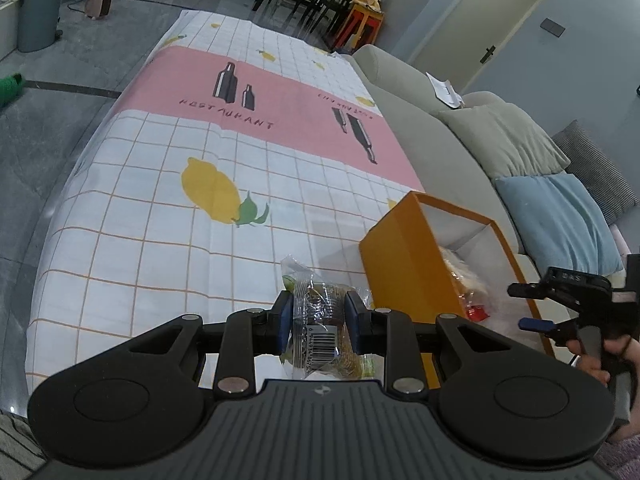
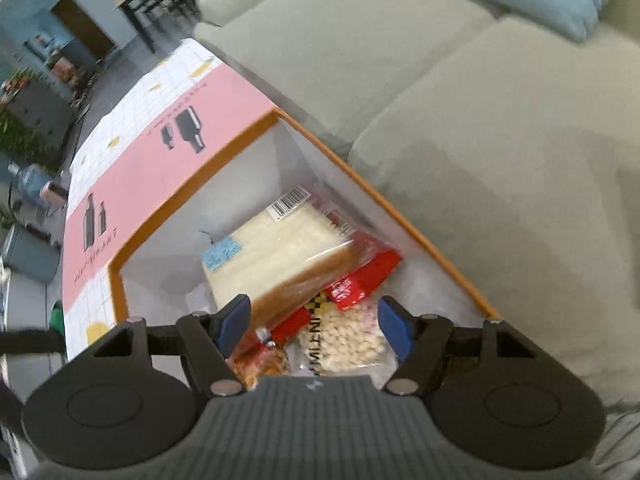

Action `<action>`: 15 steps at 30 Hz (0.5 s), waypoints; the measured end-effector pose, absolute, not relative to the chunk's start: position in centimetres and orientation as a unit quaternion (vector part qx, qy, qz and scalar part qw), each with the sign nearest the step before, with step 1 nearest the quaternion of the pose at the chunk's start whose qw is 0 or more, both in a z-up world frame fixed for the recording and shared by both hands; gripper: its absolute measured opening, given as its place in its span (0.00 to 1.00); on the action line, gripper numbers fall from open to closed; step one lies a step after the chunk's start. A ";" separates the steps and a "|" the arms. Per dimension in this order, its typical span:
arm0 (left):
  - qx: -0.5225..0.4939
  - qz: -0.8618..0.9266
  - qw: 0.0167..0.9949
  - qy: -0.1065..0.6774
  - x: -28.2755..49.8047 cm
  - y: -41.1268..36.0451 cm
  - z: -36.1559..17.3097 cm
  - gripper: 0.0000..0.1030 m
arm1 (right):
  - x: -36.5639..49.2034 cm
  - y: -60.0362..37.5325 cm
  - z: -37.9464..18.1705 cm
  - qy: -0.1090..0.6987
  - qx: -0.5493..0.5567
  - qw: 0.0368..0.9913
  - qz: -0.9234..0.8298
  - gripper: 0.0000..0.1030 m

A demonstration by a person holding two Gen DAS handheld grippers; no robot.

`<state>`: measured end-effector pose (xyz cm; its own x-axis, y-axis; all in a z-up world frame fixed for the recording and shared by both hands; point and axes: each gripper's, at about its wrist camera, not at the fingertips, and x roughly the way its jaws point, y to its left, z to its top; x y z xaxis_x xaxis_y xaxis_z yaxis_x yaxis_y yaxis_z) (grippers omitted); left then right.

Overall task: Organize snacks
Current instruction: 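Lower the bread slice into the orange box and open the right tool, then lower the nut packet into the orange box and open the left tool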

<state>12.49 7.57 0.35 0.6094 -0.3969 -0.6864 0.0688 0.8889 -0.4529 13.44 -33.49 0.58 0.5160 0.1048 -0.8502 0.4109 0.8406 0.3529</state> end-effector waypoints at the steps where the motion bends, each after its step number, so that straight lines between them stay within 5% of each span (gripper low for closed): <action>1: -0.192 -0.136 0.877 0.419 12.3 7.2 0.7 0.30 | 13.1 -33.7 1.0 0.477 0.264 0.834 -0.089 0.67; 7: -0.184 -0.157 0.879 0.411 11.6 4.0 2.3 0.30 | 12.3 -36.3 3.1 0.402 0.277 0.871 -0.056 0.50; 15: -0.183 -0.168 0.881 0.402 12.1 -2.4 3.9 0.30 | 11.2 -38.3 3.2 0.388 0.256 0.884 -0.055 0.49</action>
